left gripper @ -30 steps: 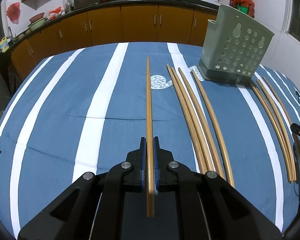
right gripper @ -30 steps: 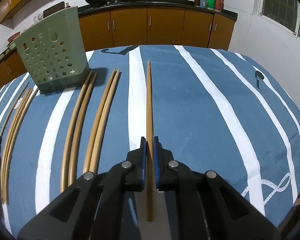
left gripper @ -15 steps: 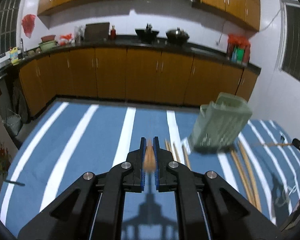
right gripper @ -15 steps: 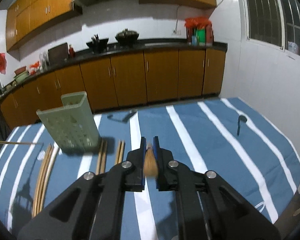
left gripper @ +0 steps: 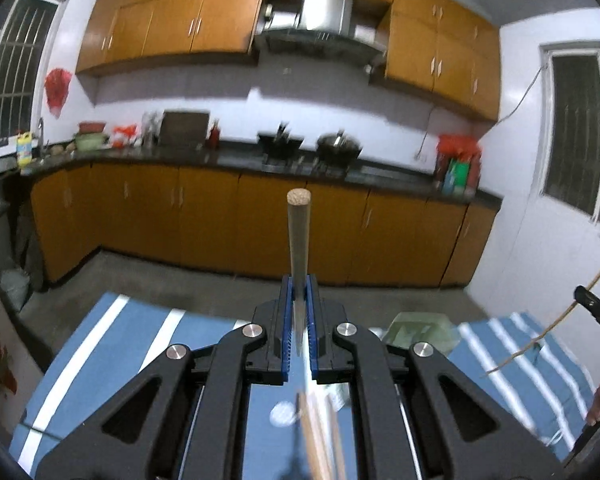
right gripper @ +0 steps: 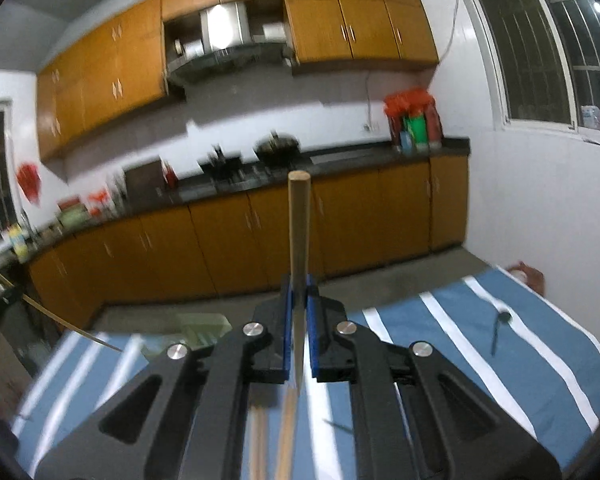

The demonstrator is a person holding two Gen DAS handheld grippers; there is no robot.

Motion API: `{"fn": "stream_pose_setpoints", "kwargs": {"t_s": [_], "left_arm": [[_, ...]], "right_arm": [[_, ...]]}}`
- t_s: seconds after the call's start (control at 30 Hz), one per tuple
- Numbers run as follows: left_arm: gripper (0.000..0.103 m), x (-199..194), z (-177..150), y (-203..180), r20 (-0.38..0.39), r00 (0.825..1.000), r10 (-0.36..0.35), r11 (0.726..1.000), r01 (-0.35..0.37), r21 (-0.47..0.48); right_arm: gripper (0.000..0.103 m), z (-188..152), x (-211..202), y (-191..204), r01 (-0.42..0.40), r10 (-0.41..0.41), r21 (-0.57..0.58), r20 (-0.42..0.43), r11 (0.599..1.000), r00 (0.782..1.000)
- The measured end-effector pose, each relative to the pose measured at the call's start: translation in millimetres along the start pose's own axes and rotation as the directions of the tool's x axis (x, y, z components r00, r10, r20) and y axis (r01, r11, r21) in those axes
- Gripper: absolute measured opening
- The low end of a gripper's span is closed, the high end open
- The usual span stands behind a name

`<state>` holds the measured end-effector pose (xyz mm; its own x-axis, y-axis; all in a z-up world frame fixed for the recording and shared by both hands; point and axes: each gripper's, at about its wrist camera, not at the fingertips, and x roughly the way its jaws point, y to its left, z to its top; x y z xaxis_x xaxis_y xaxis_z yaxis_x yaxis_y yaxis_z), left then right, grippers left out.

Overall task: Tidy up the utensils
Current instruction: 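Lift the left tool's chopstick upright over the green holder while the right tool lifts its own, then open the left tool to drop its chopstick into the holder while the right tool releases its own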

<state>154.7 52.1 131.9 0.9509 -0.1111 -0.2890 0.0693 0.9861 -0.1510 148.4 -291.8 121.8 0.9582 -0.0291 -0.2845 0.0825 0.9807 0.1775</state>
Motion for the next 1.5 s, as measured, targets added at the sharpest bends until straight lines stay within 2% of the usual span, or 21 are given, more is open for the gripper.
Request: {"fn": "stream_pose_setpoints", "kwargs": {"t_s": [0.13,0.27,0.5,0.87,0.93,1.03,1.07,1.17,1.37,1.5], "left_arm": [[0.007,-12,18,-18,0.078,0.995,-0.063,0.998,0.064,-0.012],[0.007,-10,20,-38,0.101,0.988,-0.116,0.993,0.117,0.000],[0.007,20,-1,-61,0.010,0.983,-0.183,0.983,0.183,0.015],[0.007,62,-32,-65,-0.135,0.973,-0.186,0.982,0.191,0.018],[0.007,67,-35,-63,-0.162,0.969,-0.188,0.982,0.191,0.003],[0.009,69,-36,-57,-0.177,0.965,-0.193,0.981,0.192,-0.027],[0.012,69,-37,-57,-0.177,0.965,-0.194,0.981,0.192,-0.031],[0.037,65,-35,-53,-0.162,0.969,-0.185,0.983,0.181,-0.040],[0.042,51,-29,-47,-0.115,0.974,-0.194,0.980,0.188,-0.061],[0.048,32,-24,-40,-0.056,0.979,-0.196,0.978,0.191,-0.078]], "right_arm": [[0.008,28,-14,13,-0.085,0.082,0.026,0.104,0.996,0.991],[0.008,40,-15,32,-0.147,0.143,0.014,0.163,0.989,0.976],[0.008,24,15,61,-0.169,0.174,-0.049,0.105,0.984,0.979],[0.008,-10,60,78,-0.164,0.162,-0.068,-0.036,0.984,0.986],[0.010,-16,61,79,-0.167,0.164,-0.069,-0.048,0.984,0.985],[0.027,-18,58,80,-0.167,0.164,-0.072,-0.041,0.983,0.986],[0.032,-18,55,79,-0.166,0.164,-0.070,-0.031,0.984,0.986],[0.036,-17,51,77,-0.164,0.163,-0.067,-0.021,0.984,0.986],[0.043,-12,36,66,-0.151,0.152,-0.049,0.006,0.987,0.988],[0.046,-14,24,50,-0.109,0.109,-0.039,0.009,0.993,0.994]]}}
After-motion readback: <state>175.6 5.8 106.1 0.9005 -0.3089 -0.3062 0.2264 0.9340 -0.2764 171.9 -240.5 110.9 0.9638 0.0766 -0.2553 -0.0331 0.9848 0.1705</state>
